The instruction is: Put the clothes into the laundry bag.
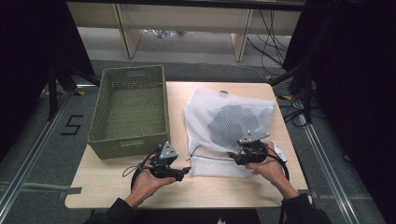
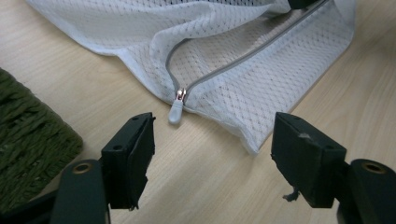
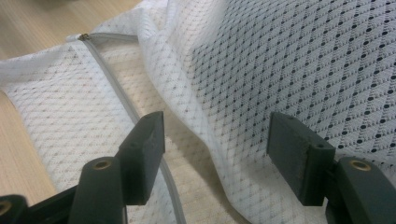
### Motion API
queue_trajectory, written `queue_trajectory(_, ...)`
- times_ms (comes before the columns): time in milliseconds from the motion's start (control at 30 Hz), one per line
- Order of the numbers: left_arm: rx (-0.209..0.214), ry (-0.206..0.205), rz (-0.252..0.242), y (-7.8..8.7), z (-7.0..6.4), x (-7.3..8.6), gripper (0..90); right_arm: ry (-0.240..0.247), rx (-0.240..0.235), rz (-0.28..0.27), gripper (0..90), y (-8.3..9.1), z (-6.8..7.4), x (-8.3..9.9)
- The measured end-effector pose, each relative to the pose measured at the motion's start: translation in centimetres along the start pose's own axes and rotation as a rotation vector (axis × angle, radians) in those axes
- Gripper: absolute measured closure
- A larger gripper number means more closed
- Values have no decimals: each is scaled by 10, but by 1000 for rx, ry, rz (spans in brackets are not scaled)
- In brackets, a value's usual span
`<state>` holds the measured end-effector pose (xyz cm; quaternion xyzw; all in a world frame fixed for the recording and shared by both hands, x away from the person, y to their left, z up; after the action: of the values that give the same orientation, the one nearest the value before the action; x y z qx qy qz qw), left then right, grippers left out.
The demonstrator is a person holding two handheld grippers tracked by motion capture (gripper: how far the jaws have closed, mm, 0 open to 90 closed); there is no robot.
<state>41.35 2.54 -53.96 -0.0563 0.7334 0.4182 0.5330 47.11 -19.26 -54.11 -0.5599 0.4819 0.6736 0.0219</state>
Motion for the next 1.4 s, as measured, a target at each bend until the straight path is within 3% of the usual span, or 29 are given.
queue_trajectory(67,3,2,-12,3,2,-1,271,7,3,-2,372,1,0,1)
queue_trajectory(133,-6,-3,-23,5,4,-1,254,-13,-13,-11,370,2,0,2)
queue_trajectory(167,9,14,-24,6,3,-1,242,-28,-16,-15,370,3,1,2)
queue_trajectory(233,3,28,-33,7,4,-1,214,-54,2,-35,367,6,-2,1)
queue_trajectory(300,-7,14,-29,8,6,1,172,-65,-3,-42,363,10,-4,2)
queue_trajectory(500,0,15,-34,7,4,2,172,-88,12,-40,360,14,-6,6)
queue_trajectory(900,5,-13,-37,9,-2,5,174,-68,26,-52,346,27,-7,12)
queue_trajectory(933,7,-14,-36,9,-2,5,173,-85,30,-50,346,28,-6,13)
queue_trajectory(1033,29,-23,-22,11,-6,8,173,-83,31,-47,343,32,-5,16)
queue_trajectory(1067,6,-28,-24,11,-5,9,173,-65,30,-50,343,33,-5,16)
queue_trajectory(1400,30,-40,-27,17,-18,14,173,-64,15,-22,331,45,6,29)
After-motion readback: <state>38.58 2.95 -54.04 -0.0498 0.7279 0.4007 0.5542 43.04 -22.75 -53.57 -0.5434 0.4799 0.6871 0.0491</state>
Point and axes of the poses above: each handheld gripper's, and its own axes: y roughly backward along the jaws, x roughly out of its underside, z roughly to its left, the point moved 10 cm from there along -y, roughly forward along the jaws, and after that the axes turned 5 degrees about -z, right-handed, at the moved point
